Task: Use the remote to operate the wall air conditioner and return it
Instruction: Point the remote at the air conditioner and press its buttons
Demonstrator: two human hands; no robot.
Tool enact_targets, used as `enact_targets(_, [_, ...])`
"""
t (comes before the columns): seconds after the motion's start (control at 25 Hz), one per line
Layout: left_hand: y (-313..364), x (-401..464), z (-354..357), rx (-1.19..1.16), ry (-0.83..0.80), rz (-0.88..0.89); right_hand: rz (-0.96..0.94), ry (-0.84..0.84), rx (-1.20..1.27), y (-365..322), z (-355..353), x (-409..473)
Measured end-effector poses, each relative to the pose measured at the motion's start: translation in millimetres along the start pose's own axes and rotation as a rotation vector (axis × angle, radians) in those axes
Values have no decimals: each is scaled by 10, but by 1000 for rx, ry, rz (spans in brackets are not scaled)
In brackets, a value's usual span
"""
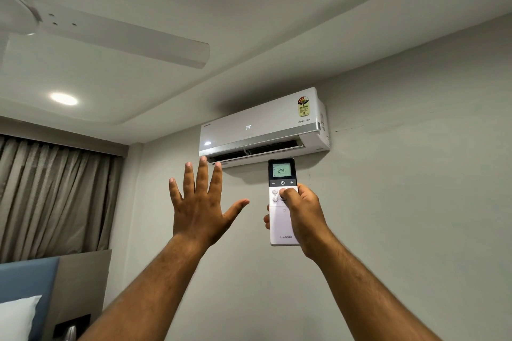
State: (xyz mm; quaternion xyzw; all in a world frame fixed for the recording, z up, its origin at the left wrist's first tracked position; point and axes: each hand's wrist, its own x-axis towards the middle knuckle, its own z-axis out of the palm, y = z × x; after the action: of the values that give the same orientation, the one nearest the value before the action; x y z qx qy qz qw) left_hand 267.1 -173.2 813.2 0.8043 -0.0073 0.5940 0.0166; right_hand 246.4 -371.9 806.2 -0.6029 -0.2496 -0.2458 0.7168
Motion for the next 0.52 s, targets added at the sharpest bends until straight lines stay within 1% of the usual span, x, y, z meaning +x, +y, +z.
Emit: enact_targets(0.52, [-175,22,4,-40,-21,34,-27,9,-18,-5,84,21])
